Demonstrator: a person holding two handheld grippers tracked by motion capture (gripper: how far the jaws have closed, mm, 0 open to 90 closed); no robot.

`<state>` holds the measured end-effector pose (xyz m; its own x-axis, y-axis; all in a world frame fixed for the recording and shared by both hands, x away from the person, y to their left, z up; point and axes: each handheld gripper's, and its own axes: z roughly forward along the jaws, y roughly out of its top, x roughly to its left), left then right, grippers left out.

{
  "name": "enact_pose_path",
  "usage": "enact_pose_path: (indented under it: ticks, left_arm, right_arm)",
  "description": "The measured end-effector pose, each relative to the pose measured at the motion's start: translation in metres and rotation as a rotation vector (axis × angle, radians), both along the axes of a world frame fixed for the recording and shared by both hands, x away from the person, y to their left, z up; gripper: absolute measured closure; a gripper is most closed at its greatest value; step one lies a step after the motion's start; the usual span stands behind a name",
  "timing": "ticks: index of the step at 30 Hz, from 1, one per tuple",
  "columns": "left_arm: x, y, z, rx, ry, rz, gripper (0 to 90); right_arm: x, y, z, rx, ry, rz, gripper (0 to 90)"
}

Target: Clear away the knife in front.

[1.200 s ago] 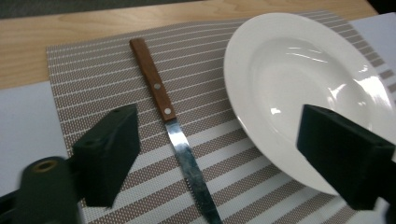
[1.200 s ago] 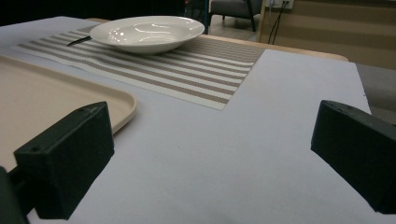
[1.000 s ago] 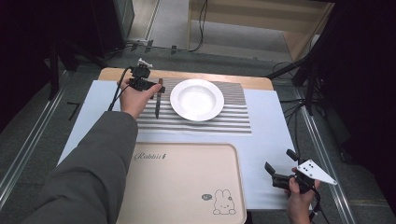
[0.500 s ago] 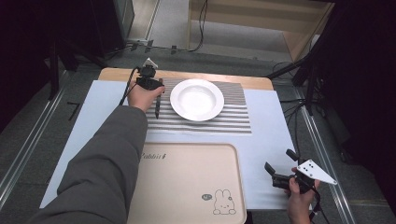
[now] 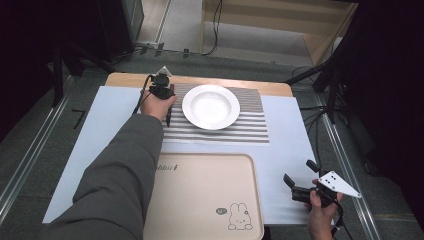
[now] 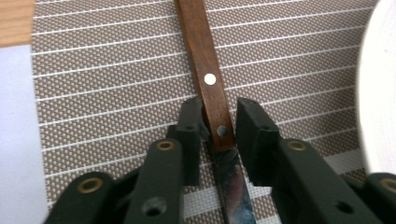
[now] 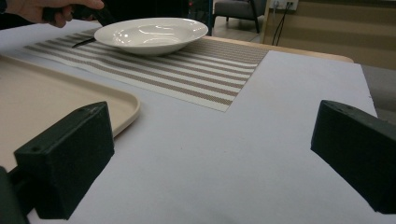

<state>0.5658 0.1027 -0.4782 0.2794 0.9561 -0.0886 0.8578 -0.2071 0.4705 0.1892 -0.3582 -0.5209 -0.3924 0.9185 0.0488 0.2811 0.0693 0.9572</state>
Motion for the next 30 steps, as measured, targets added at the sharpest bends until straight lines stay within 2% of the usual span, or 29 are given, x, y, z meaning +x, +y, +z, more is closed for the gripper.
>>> enact_pose_path:
  ticks: [4, 9, 13, 21, 30]
  left_arm:
    - [-0.002, -0.002, 0.0, 0.048, -0.019, -0.034, 75.9]
    - [-0.006, 0.001, -0.001, 0.032, -0.029, -0.044, 76.5]
    - [-0.008, 0.005, 0.002, 0.043, -0.042, -0.05, 76.5]
    - [-0.016, 0.016, 0.02, 0.01, -0.061, -0.068, 76.5]
    - [-0.031, 0.026, 0.033, -0.025, -0.055, -0.097, 76.5]
  right_arm:
    - [0.0, 0.0, 0.0, -0.003, 0.001, 0.0, 0.0]
    - [0.0, 0.0, 0.0, -0.001, -0.002, -0.001, 0.0]
    - [0.0, 0.0, 0.0, -0.001, -0.003, 0.001, 0.0]
    - [0.0, 0.0, 0.0, -0.002, 0.0, 0.003, 0.0]
    - [0.001, 0.001, 0.0, -0.01, -0.001, 0.005, 0.0]
